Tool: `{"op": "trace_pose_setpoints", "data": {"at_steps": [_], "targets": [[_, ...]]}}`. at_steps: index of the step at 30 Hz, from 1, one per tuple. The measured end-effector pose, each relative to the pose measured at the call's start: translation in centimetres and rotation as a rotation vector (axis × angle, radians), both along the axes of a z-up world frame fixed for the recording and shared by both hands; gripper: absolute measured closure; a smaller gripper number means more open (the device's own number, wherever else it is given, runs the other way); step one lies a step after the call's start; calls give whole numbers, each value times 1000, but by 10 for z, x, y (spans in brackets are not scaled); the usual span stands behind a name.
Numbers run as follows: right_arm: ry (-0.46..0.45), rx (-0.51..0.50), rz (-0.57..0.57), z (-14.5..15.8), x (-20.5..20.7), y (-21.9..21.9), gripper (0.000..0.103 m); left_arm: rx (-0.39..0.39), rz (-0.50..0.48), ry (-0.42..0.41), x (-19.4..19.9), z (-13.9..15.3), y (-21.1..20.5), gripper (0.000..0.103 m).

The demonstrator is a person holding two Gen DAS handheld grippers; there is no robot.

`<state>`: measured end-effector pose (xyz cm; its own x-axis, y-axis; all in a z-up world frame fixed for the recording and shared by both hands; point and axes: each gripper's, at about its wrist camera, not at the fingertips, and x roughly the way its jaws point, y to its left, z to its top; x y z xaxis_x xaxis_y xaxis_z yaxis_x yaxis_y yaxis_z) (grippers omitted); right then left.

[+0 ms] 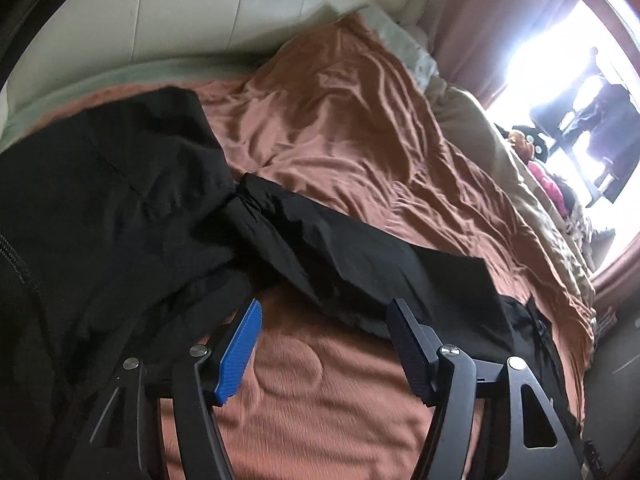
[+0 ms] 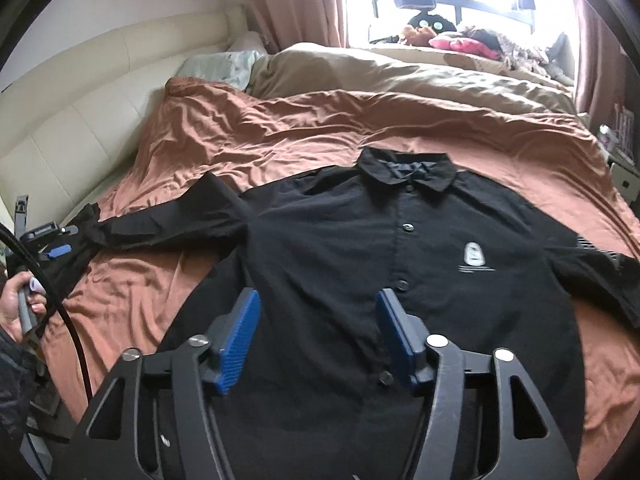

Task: Fold large clothes

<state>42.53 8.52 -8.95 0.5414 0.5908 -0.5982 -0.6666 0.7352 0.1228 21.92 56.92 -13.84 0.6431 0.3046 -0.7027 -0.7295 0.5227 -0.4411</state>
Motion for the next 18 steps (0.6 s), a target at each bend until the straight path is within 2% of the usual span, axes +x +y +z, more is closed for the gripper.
{"op": "trace_pose_setpoints", "data": {"at_steps": [5, 7, 9, 11, 13, 18], "targets": [[32, -22, -4, -9, 24, 41, 59, -69, 31, 9, 23, -33, 27, 38], [53, -26, -3, -12, 32, 53, 63, -93, 43, 16, 31, -46, 35, 55], [71, -22, -1, -12, 37, 66, 65, -93, 56, 58, 41, -58, 40, 81], [87, -16, 5, -13, 43, 77, 69, -82, 56, 57, 43, -58, 40, 98], [98, -3, 20, -13, 50, 89, 80, -37, 57, 44, 42, -46, 33, 99], [134, 1, 38, -26, 75, 128, 84, 39, 14, -19, 40, -7, 23, 99]]}}
